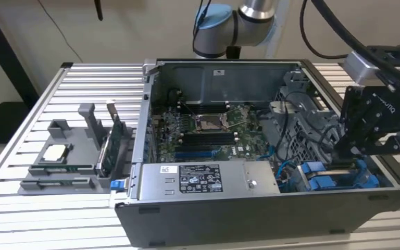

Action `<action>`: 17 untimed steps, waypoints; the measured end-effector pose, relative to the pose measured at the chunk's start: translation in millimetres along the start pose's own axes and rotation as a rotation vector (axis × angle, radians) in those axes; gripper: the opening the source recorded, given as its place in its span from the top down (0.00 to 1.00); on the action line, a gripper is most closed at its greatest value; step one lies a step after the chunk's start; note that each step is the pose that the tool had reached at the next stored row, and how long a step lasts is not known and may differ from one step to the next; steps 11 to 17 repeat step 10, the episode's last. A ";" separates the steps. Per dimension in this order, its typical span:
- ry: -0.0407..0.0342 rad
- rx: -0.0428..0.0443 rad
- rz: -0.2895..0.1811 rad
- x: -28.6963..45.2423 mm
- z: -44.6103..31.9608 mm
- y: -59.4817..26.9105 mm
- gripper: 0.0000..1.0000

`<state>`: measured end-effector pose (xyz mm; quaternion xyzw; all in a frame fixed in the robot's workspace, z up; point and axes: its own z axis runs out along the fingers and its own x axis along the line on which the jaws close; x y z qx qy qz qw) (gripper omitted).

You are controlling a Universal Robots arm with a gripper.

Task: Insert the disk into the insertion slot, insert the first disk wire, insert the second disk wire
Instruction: 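Insert the second disk wire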

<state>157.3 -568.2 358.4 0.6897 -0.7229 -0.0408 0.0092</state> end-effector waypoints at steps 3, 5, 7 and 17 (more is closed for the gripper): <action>-0.0002 0.0000 0.000 -0.2 -4.7 0.3 0.76; -0.0004 0.0000 0.000 -0.2 -6.1 0.4 0.76; -0.0002 0.0000 0.000 -0.3 -6.5 0.5 0.76; -0.0002 0.0000 0.000 -0.3 -6.7 0.5 0.76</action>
